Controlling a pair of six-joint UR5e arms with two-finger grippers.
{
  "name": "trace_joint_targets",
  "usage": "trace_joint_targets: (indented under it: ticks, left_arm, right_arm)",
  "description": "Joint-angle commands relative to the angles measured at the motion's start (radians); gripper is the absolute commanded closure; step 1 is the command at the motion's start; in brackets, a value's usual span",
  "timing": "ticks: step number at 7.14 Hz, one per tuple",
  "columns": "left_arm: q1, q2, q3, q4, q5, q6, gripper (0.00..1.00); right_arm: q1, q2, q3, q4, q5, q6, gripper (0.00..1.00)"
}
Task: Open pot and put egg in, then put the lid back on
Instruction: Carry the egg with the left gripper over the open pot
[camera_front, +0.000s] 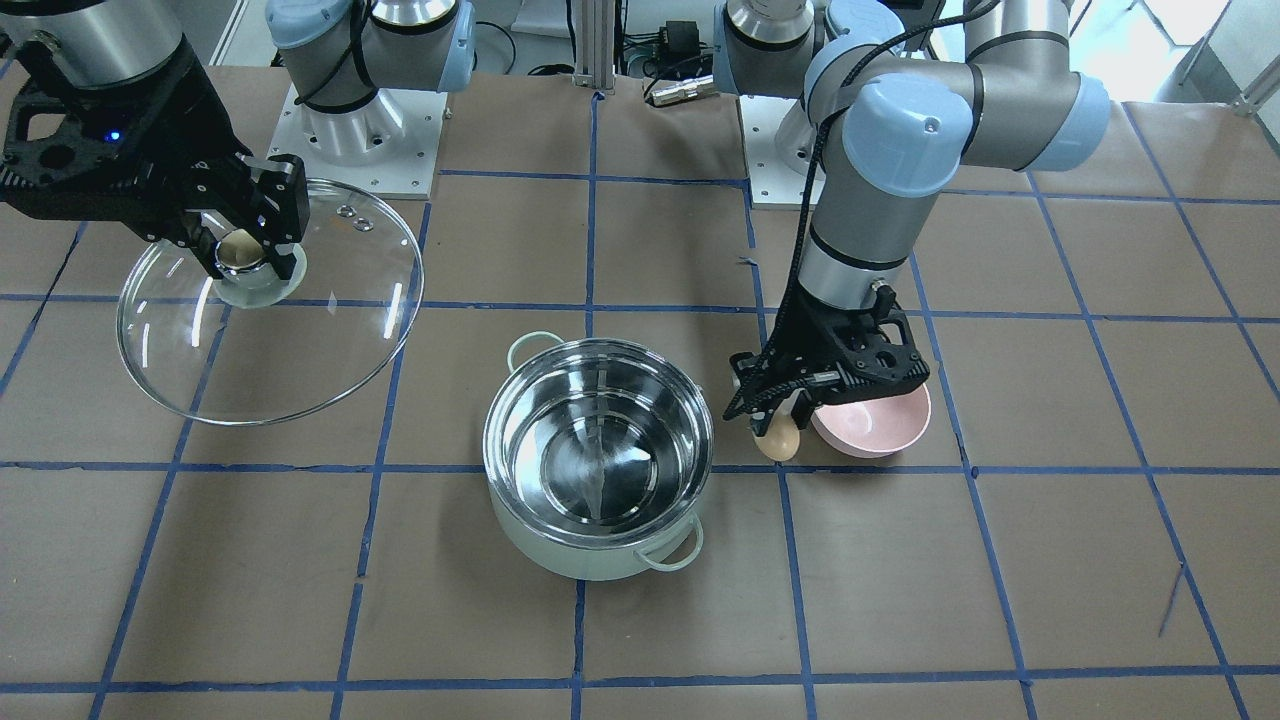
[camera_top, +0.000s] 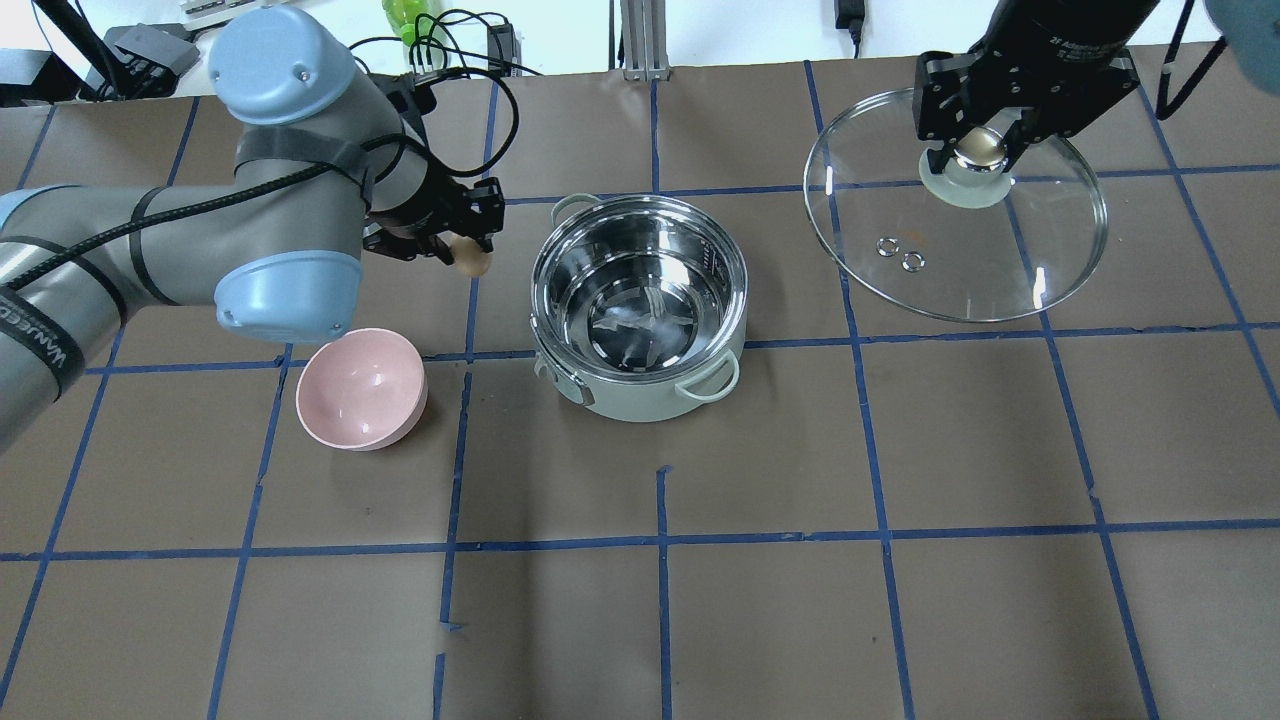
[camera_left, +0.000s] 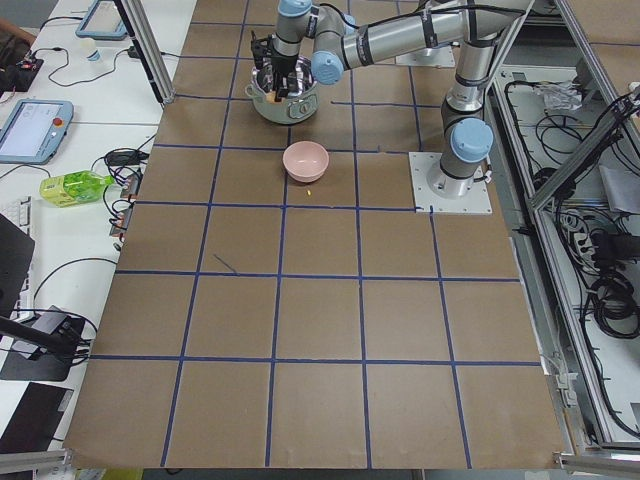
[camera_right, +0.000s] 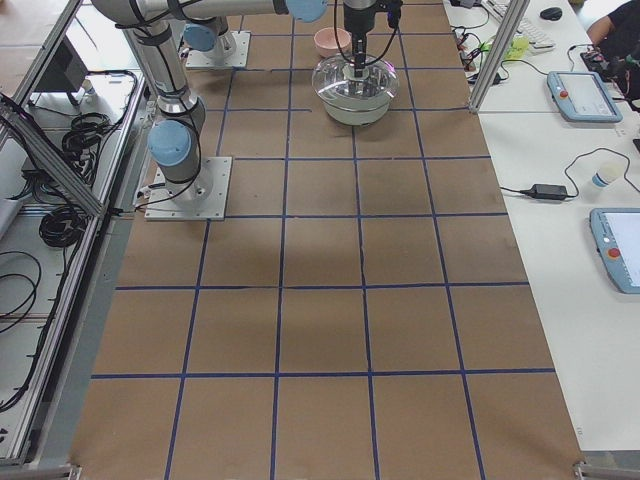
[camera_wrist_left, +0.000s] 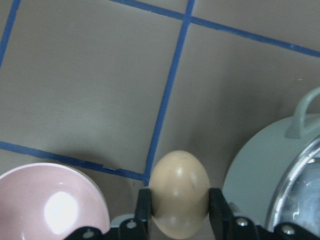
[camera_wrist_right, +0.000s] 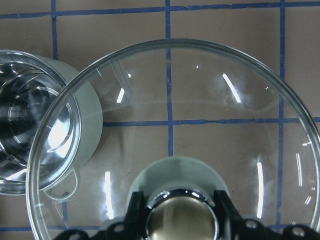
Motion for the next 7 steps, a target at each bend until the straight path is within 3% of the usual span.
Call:
trace_joint_targets:
  ticks: [1, 3, 7]
  left_arm:
    - [-0.101, -0.028, 0.063, 0.002, -0.023, -0.031, 0.68]
    - [-0.163, -0.102, 0.057, 0.034, 0.032, -0.040, 0.68]
    - [-0.170, -0.130, 0.019, 0.053, 0.101, -0.033, 0.67]
  right_arm:
    - [0.000, 0.000, 0.000, 0.000, 0.000, 0.000, 0.95]
    - [0.000, 0.000, 0.000, 0.000, 0.001, 0.000, 0.95]
    - [0.000, 0.000, 0.000, 0.000, 0.000, 0.000, 0.95]
